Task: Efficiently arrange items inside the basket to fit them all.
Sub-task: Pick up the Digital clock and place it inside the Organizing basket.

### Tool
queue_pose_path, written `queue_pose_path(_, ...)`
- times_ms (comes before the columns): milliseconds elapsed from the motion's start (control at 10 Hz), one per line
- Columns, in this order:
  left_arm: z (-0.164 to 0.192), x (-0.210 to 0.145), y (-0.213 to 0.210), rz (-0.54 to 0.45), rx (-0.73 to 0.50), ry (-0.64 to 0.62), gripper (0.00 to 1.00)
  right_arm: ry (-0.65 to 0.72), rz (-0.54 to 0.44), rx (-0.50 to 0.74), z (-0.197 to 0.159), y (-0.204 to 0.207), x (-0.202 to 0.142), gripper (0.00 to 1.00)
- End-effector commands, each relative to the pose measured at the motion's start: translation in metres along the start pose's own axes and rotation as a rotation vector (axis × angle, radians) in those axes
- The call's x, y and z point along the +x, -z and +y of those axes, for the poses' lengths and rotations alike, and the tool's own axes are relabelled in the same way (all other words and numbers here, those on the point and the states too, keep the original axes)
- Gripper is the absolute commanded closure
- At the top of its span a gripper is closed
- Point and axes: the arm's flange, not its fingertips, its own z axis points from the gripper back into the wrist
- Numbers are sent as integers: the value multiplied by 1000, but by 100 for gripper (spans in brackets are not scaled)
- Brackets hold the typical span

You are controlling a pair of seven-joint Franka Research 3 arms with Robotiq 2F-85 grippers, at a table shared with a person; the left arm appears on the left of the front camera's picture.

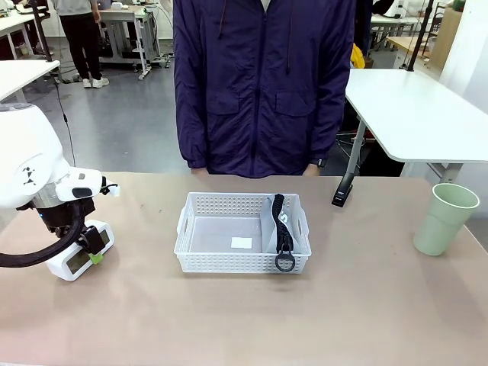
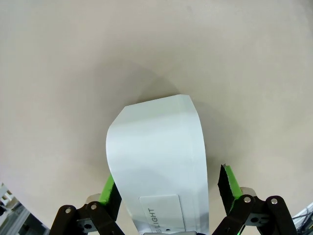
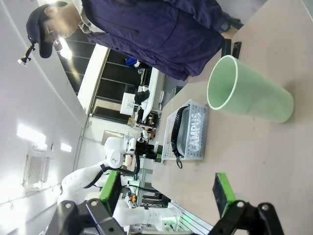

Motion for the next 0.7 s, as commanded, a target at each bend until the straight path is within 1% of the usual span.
queue_pose_path(0, 5, -5, 2, -13, 3, 9, 0, -24, -2, 17, -1, -2, -1, 0)
queue_pose_path(100, 4, -3, 3, 34, 8, -8, 58, -24, -2, 17, -1, -2, -1, 0)
queue_pose_path(200, 5, -2, 4, 35, 6, -11, 58, -24, -2, 17, -1, -2, -1, 0)
queue_pose_path(300, 5, -2, 4, 38, 18, -13, 100, -24, -2, 17, -1, -2, -1, 0)
queue_pose_path(400, 7, -3, 4, 41, 23, -13, 63, -24, -2, 17, -1, -2, -1, 0)
queue_pose_path(500, 7, -3, 4, 38, 26, -18, 100, -24, -2, 17, -1, -2, -1, 0)
queue_pose_path(600, 8, -3, 3, 38, 29, -28, 100, -24, -2, 17, -1, -2, -1, 0)
